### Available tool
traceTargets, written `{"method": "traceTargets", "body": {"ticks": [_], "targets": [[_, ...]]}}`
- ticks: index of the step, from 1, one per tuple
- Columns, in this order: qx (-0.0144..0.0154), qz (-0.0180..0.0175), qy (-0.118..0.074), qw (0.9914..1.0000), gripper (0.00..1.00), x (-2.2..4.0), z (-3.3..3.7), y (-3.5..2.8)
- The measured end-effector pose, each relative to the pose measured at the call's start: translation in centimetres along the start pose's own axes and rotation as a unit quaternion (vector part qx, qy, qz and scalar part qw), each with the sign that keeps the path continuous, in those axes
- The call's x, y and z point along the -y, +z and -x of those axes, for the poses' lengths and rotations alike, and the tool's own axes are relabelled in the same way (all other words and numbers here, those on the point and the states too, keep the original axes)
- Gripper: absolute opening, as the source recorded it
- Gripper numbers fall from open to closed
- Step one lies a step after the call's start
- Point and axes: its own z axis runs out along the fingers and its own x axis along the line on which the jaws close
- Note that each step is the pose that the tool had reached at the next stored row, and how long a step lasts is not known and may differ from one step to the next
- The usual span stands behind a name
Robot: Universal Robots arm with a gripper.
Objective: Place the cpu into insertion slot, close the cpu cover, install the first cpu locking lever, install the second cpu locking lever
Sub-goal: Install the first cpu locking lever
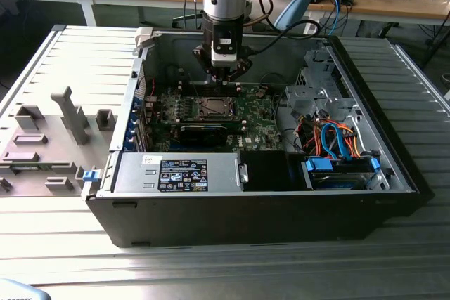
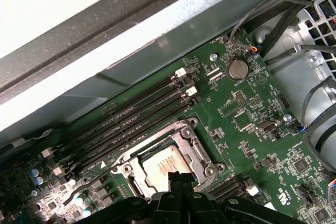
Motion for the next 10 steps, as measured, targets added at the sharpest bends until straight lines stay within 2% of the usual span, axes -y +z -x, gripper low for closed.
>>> {"method": "traceTargets", "body": {"ticks": [10], "targets": [[0.0001, 0.0004, -0.01, 0.99995, 0.11, 0.0, 0.0, 0.0]]}}
